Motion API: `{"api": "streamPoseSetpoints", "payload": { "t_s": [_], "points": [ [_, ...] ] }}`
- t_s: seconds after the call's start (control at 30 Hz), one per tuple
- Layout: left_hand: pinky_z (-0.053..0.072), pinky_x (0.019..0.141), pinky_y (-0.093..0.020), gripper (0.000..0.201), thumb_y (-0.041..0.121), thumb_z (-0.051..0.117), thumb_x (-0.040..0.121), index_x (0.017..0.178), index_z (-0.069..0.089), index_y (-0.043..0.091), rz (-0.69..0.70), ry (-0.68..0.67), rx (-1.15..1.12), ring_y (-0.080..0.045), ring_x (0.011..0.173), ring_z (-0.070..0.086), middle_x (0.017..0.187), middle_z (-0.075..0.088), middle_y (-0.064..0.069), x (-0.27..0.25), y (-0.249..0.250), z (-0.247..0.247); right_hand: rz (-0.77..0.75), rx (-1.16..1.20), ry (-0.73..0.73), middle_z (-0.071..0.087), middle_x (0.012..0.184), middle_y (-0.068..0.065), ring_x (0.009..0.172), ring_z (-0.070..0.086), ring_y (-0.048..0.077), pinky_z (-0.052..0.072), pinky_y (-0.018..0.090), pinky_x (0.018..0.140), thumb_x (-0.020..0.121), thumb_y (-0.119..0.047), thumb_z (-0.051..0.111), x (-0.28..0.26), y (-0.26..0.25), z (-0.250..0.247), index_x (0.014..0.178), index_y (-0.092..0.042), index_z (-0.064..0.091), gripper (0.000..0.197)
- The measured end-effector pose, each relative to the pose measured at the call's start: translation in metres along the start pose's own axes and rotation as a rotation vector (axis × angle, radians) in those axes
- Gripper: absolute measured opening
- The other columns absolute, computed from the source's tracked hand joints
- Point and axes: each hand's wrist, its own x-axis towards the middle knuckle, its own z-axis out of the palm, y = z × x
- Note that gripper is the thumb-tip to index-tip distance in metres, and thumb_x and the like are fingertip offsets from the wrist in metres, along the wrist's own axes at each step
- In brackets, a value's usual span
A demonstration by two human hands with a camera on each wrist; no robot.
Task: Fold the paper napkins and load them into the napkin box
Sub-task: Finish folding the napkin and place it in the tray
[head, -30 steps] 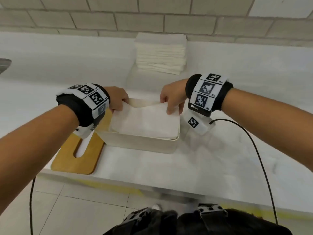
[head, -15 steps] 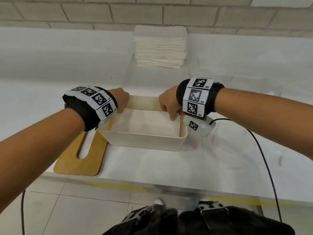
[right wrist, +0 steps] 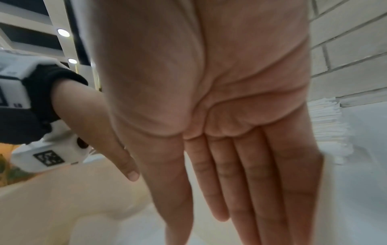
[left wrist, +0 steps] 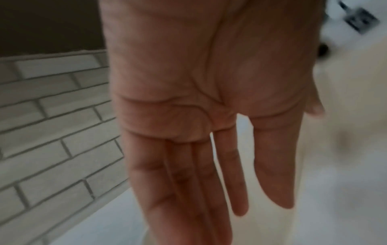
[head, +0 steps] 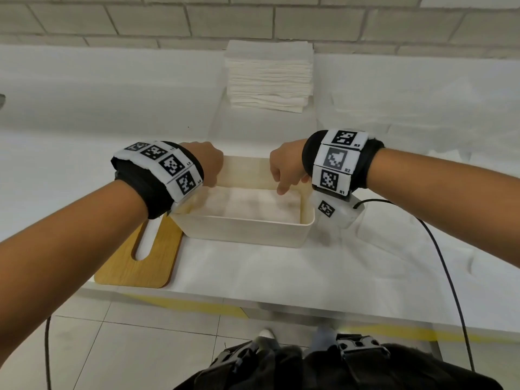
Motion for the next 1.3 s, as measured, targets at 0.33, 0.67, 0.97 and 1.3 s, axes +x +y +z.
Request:
{"api": "streamPoseSetpoints", "payload": {
  "t_s": [0.33, 0.67, 0.97, 1.3],
  "points": [
    [0.057, 0.072, -0.027, 0.027, 0.034, 0.060, 0.089, 0.113, 0.060, 0.022, 0.271, 0.136, -0.616, -0.009, 0.080, 0.065, 0.090, 0.066, 0.004, -0.037, 0.043, -0.090, -0.142, 0.552, 0.228, 0.069, 0.098, 0.000, 0.092, 0.066, 0.010, 0.055, 0.028, 0.079, 0.088, -0.029, 0.062, -0.070, 0.077, -0.048, 0.112, -0.018, 0.061, 0.027],
    [0.056, 0.071, -0.025, 0.020, 0.026, 0.059, 0.091, 0.108, 0.063, 0.017, 0.543, 0.247, -1.203, -0.010, 0.080, 0.068, 0.095, 0.070, 0.002, -0.026, 0.170, -0.172, 0.250, 0.856, 0.321, 0.068, 0.102, 0.005, 0.095, 0.065, 0.019, 0.053, 0.033, 0.079, 0.089, -0.021, 0.061, -0.128, 0.290, 0.029, 0.106, -0.021, 0.061, 0.016],
    [0.053, 0.077, -0.033, 0.028, 0.027, 0.060, 0.090, 0.110, 0.060, 0.007, 0.251, 0.005, -1.076, -0.020, 0.086, 0.062, 0.102, 0.064, -0.007, 0.069, 0.279, -0.154, 0.352, 0.898, 0.165, 0.059, 0.110, 0.007, 0.098, 0.059, 0.020, 0.053, 0.038, 0.084, 0.089, -0.022, 0.062, -0.124, 0.379, 0.113, 0.114, -0.012, 0.058, 0.027],
    [0.054, 0.086, -0.036, 0.075, 0.025, 0.071, 0.082, 0.143, 0.030, 0.007, 0.016, -0.165, -1.110, -0.023, 0.088, 0.061, 0.110, 0.052, -0.007, 0.116, 0.323, -0.107, 0.269, 0.945, 0.086, 0.069, 0.087, 0.017, 0.081, 0.066, 0.028, 0.055, 0.033, 0.071, 0.083, -0.042, 0.067, -0.073, 0.356, 0.126, 0.081, -0.001, 0.061, 0.041]
  ]
}}
